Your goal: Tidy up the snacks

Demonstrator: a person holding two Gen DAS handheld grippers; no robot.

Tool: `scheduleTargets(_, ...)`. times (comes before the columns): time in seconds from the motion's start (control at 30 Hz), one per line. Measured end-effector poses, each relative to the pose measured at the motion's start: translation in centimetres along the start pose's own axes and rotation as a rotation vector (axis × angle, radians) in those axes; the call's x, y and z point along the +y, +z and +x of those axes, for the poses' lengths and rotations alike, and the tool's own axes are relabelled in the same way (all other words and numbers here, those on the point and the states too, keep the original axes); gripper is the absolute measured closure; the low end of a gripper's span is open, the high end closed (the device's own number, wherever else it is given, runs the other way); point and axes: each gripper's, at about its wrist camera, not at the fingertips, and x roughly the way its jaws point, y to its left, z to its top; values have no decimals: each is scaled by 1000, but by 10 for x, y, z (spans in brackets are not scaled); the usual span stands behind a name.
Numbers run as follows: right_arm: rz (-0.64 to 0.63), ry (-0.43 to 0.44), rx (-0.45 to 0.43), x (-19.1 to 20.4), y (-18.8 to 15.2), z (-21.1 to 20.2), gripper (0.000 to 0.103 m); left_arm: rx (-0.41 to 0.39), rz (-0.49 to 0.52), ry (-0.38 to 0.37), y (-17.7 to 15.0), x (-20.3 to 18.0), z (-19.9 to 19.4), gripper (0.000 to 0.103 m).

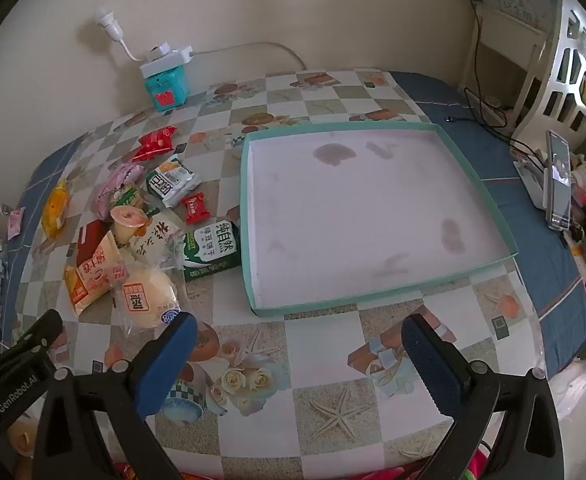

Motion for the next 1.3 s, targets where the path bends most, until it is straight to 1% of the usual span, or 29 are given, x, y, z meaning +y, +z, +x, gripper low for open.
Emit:
scheduleTargets(0.63, 3, 0, -5, -1, 1, -1, 0, -9, -3, -8, 3, 5, -4, 0)
scheduleTargets(1.3, -2, -7, -7, 0, 1, -2, 0, -19, -9, -7, 3, 2, -6, 0)
